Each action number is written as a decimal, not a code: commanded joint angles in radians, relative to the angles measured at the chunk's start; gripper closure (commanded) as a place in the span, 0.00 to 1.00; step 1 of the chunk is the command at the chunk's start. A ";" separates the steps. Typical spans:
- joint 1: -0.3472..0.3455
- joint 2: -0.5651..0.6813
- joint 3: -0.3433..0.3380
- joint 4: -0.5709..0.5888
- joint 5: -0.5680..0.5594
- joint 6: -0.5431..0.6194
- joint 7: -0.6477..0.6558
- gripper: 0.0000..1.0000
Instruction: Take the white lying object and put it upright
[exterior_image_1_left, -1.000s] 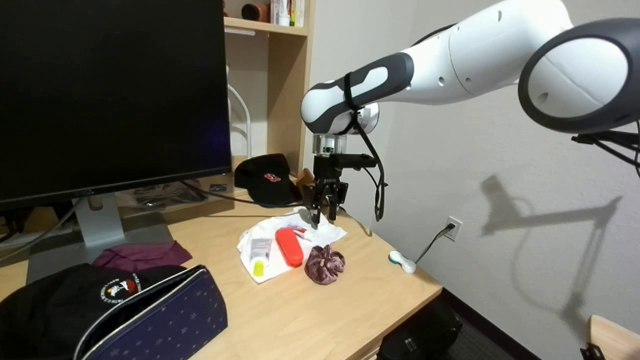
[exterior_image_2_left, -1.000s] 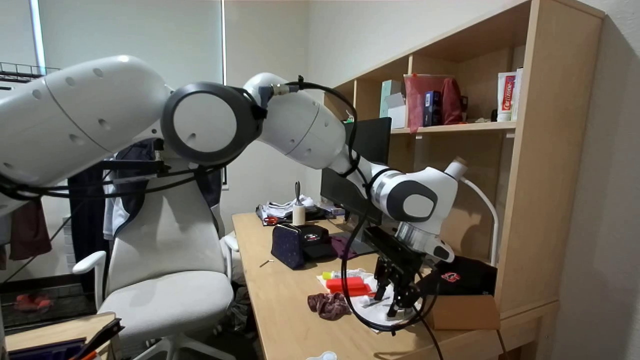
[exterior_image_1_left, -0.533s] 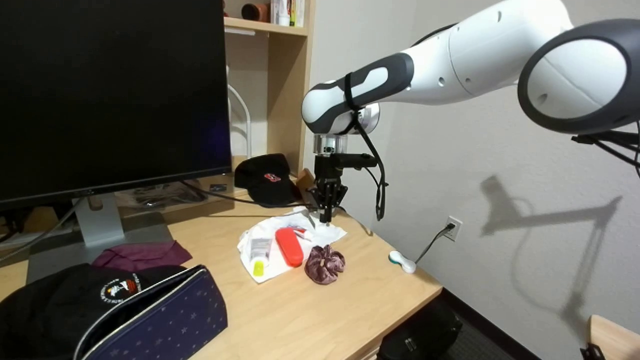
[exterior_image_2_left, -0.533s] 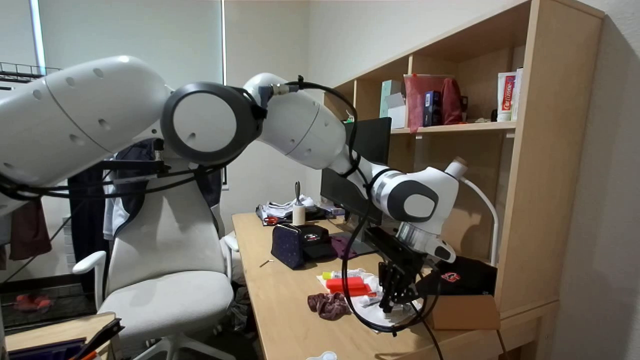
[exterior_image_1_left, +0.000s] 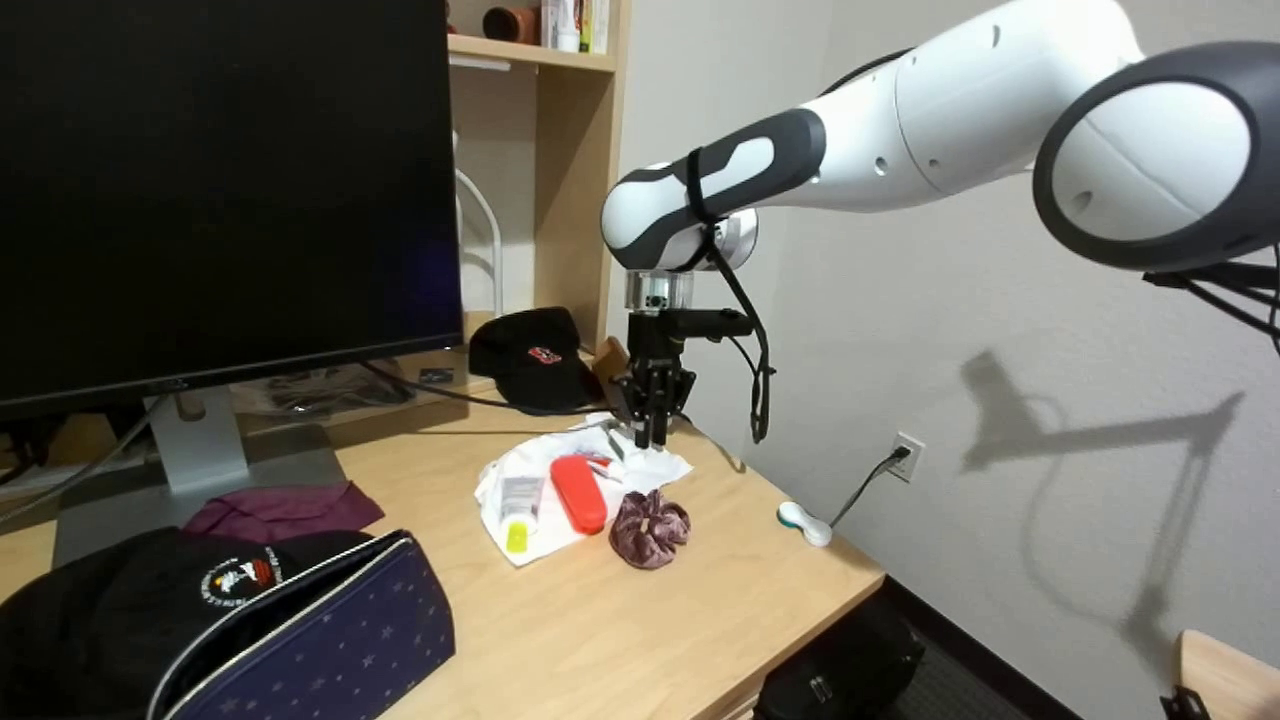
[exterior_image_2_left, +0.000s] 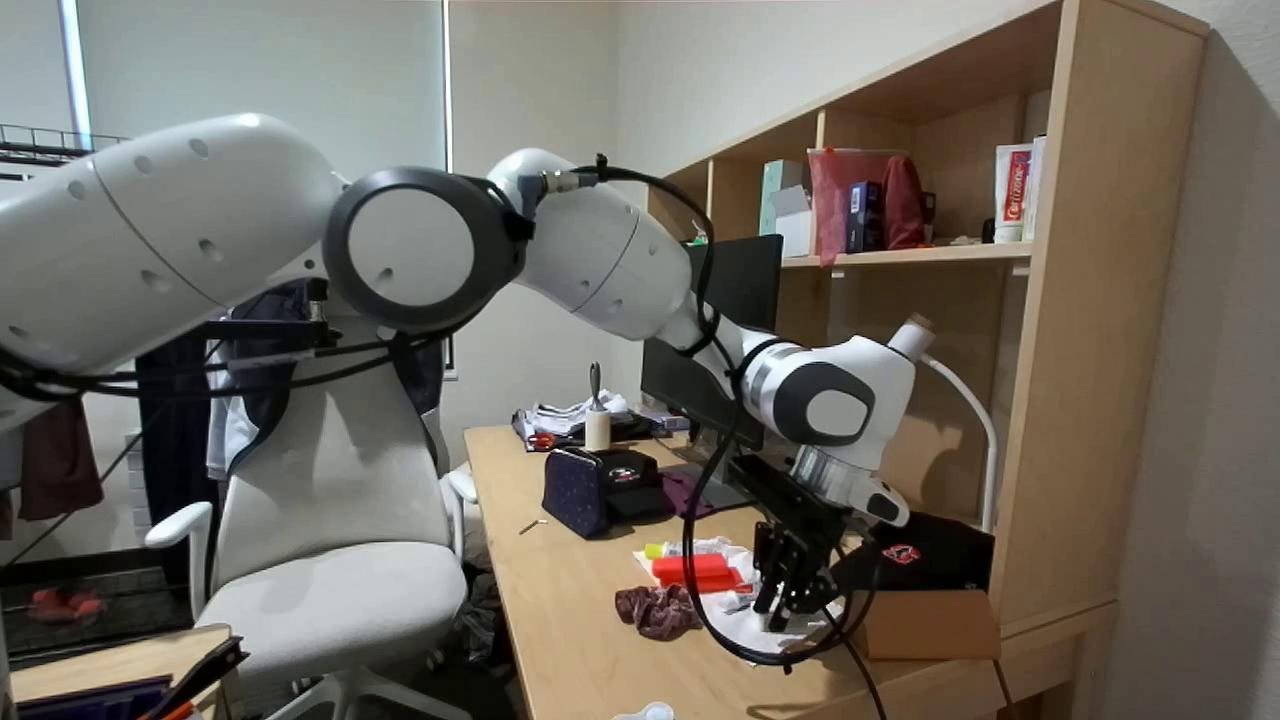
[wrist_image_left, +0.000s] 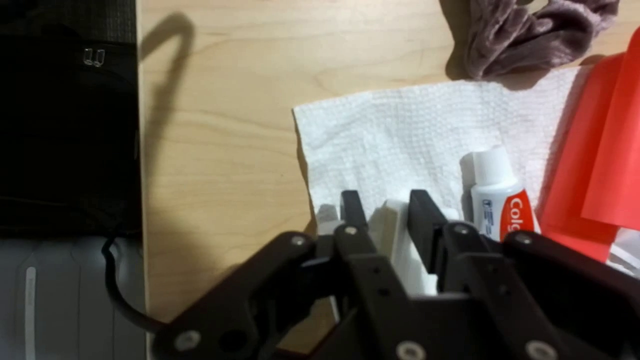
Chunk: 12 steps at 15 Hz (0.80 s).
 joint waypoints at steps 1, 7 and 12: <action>0.008 0.042 0.009 0.048 -0.013 -0.007 0.003 0.38; 0.015 0.029 0.020 0.027 -0.007 0.015 -0.013 0.01; 0.008 -0.001 0.038 -0.021 0.002 0.079 -0.041 0.00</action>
